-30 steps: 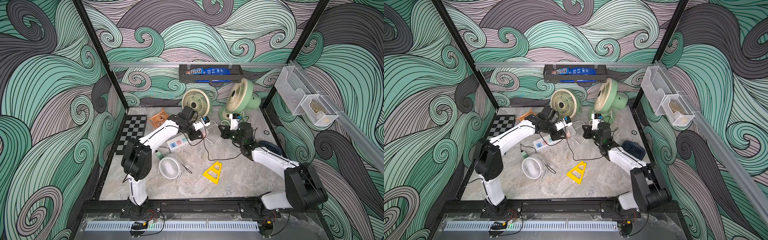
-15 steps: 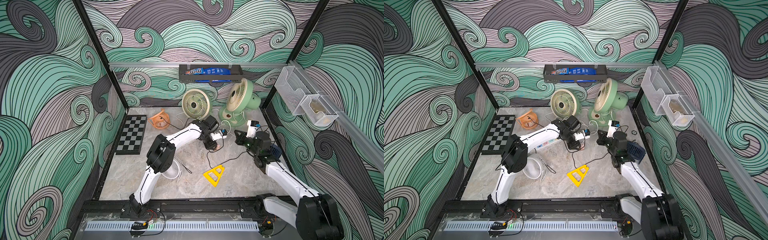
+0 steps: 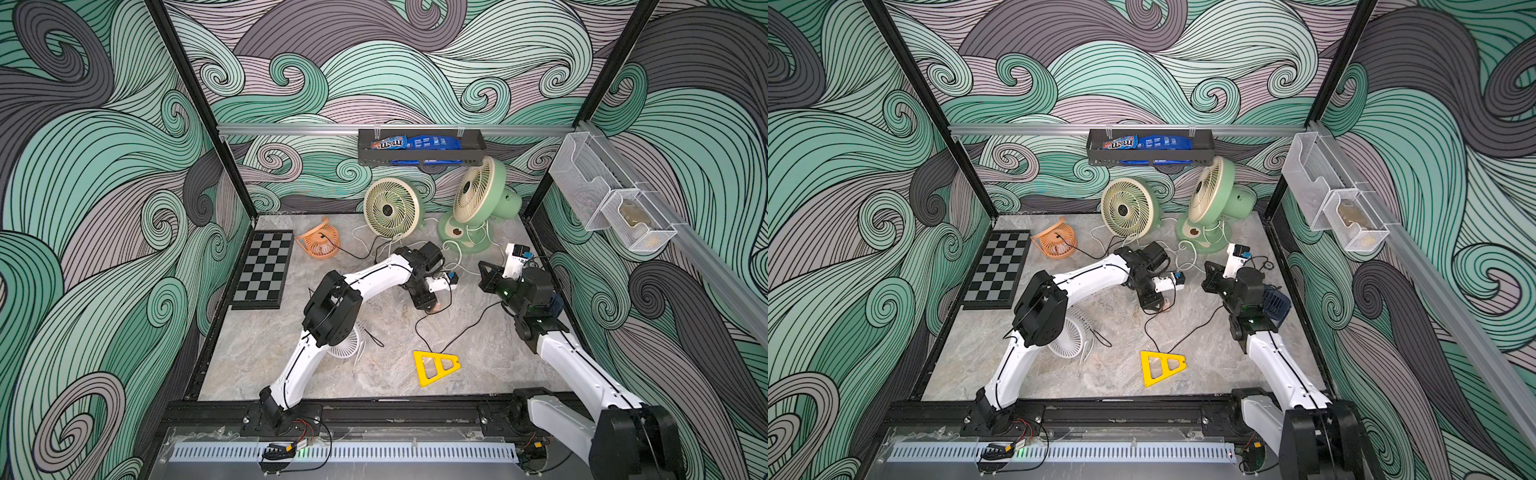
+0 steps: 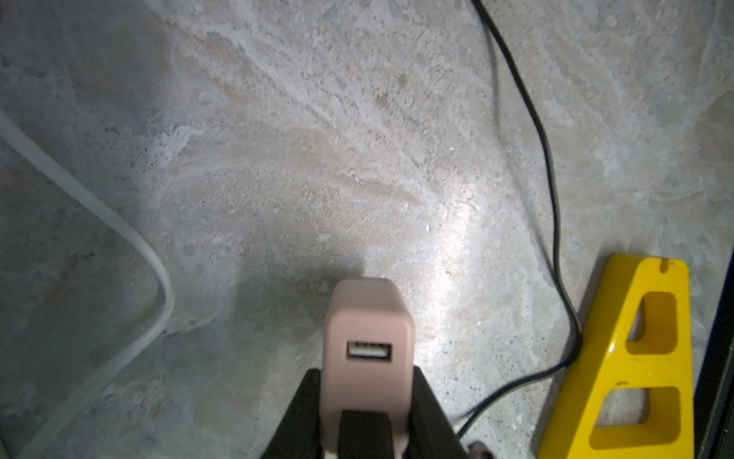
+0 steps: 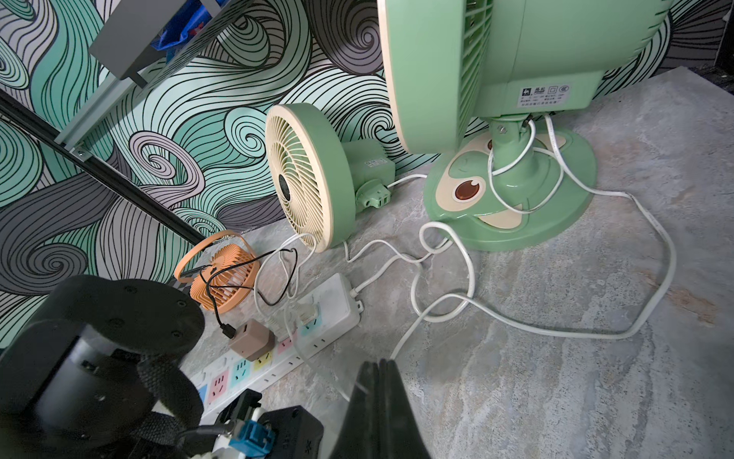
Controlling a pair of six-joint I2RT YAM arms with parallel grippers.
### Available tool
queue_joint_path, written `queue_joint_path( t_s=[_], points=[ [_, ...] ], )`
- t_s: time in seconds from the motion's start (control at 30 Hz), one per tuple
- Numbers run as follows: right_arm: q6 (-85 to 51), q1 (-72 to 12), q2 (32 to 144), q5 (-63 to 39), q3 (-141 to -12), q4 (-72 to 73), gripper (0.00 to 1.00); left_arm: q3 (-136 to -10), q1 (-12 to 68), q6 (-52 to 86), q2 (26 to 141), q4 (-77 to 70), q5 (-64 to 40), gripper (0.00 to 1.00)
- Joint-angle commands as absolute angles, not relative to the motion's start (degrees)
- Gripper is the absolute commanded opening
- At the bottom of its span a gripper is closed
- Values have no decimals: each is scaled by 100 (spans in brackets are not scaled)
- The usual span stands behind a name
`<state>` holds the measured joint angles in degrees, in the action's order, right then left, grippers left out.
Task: Unplug the desk fan from the power strip
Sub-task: Place the plug at the center of the board, then remove the plug from the socket.
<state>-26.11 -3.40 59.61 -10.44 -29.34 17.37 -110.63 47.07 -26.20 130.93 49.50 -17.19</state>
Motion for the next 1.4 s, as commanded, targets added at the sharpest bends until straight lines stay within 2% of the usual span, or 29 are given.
queue_joint_path(
  t_s=[0.0,0.2,0.47,0.63,0.93,1.37],
  points=[
    [-2643,-322,6069,-1346,-2939,1803,7,-11190,4733,-2633,13033,5102,-1662,41],
    [-2615,-456,6329,-1474,-3116,1736,9,-10986,4713,-2850,12692,5047,-1410,51],
    [-2585,-910,6830,-1424,-3313,1888,11,-10519,4469,-3102,12146,4928,-1235,52],
    [-2509,-1234,7247,-1455,-3475,1999,10,-10305,4212,-3161,11734,4970,-1477,51],
    [-2453,-2057,8330,-1665,-3886,2630,9,-9461,3319,-3236,10880,5019,-2269,50],
    [-2504,-2835,9908,-1812,-4640,3553,6,-8227,2062,-3149,10299,4359,-2240,49]
  ],
)
